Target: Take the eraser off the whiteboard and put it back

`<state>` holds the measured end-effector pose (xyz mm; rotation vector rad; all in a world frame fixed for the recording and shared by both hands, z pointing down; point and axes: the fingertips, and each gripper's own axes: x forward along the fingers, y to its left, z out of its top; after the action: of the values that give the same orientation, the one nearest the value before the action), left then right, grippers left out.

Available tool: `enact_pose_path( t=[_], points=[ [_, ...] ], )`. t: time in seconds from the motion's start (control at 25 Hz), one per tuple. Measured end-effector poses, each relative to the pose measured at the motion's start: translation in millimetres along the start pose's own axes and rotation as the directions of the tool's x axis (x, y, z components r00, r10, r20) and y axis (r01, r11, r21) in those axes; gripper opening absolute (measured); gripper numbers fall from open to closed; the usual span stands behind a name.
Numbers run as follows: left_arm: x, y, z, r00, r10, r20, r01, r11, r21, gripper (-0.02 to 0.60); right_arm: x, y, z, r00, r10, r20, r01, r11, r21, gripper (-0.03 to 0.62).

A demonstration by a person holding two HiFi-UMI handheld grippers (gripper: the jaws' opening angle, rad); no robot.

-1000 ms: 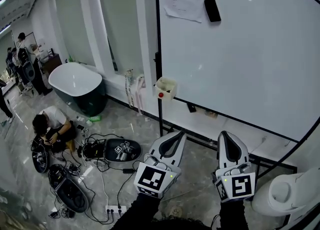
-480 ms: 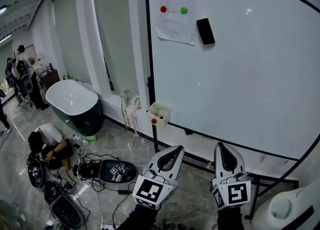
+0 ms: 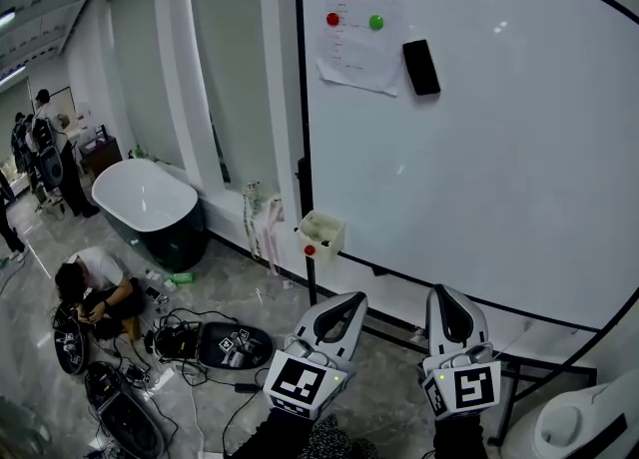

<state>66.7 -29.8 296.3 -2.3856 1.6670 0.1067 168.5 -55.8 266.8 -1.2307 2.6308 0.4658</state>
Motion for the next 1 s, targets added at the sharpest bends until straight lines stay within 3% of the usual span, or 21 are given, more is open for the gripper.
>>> enact_pose_path(
  t=[0.44, 1.0],
  points=[
    [45.7, 32.1, -8.7, 0.997, -0.056, 0.048, 0.057, 0.998, -0.008, 0.006, 49.0, -17.3, -0.6, 0.998, -0.041, 0.037, 0.043, 0.997, -0.057, 0.008],
    [137.1, 111.8, -24.5, 0.983, -0.166, 0.071, 0.169, 0.985, -0.03, 0.006, 151.5, -42.8, -18.0, 0.99, -0.133, 0.037, 0.137, 0.981, -0.134, 0.008]
  ],
)
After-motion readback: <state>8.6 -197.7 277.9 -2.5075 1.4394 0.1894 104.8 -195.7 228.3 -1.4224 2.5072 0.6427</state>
